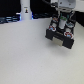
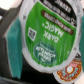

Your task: Open the kcup holder, insert the kcup into the holder, and close the kcup holder

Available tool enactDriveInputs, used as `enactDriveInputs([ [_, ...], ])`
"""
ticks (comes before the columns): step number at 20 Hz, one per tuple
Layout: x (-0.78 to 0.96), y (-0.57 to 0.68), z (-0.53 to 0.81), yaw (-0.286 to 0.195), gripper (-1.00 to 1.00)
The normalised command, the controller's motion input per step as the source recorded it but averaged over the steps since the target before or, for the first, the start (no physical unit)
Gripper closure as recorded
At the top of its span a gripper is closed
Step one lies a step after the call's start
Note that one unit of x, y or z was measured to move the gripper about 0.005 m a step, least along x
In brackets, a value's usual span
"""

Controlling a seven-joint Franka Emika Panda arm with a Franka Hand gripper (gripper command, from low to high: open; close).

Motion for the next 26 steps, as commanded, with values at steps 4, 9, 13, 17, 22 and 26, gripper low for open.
enactDriveInputs([
  [4,0.08,-0.22,-0.12,-0.035,1.00],
  [9,0.00,-0.12,-0.22,-0.008,1.00],
  [13,0.00,0.12,-0.24,0.006,1.00],
  [17,0.00,0.11,-0.05,0.002,-1.00],
  [22,0.04,0.00,0.29,-0.003,-1.00],
  [26,0.28,-0.16,0.47,-0.047,-1.00],
])
